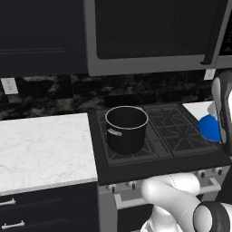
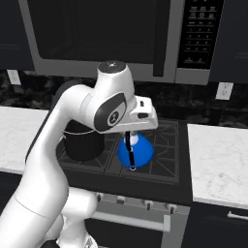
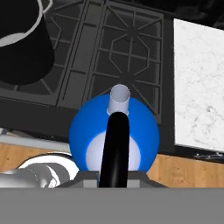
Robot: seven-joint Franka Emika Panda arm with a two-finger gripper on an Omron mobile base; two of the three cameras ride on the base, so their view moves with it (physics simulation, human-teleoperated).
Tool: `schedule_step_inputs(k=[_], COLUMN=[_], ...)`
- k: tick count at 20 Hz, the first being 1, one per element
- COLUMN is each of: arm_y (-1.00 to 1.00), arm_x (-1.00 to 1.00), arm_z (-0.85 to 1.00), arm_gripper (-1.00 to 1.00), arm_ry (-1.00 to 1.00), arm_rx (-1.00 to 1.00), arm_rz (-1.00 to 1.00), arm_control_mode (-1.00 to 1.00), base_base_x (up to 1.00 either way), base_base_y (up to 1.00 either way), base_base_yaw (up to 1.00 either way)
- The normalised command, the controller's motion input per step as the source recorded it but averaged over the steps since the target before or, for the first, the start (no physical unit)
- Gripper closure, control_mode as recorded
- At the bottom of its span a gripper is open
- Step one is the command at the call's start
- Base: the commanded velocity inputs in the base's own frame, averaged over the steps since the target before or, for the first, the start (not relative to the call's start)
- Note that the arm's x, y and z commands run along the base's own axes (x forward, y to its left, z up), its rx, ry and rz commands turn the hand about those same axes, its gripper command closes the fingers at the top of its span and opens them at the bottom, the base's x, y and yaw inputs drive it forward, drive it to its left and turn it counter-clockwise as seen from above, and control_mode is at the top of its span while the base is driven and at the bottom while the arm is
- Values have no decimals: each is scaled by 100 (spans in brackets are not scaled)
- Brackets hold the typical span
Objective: Pick the kettle from the counter and place it on a stove burner. Then turn the burner on.
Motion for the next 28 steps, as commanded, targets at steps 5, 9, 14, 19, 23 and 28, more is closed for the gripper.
schedule_step_inputs(k=[5, 9, 14, 19, 23, 28], arm_y=[-3, -1, 0, 0, 0, 0], arm_x=[36, 49, 54, 44, 34, 25], arm_z=[-14, -14, -19, -41, -49, -44], arm_gripper=[100, 100, 100, 100, 100, 100], arm_ry=[4, 3, 2, 6, 7, 5], arm_rx=[0, 0, 0, 0, 0, 0], arm_rz=[0, 0, 0, 0, 0, 0], arm_control_mode=[-100, -100, -100, -100, -100, -100], base_base_x=[0, 0, 0, 0, 0, 0], base_base_y=[0, 0, 0, 0, 0, 0], base_base_yaw=[0, 0, 0, 0, 0, 0])
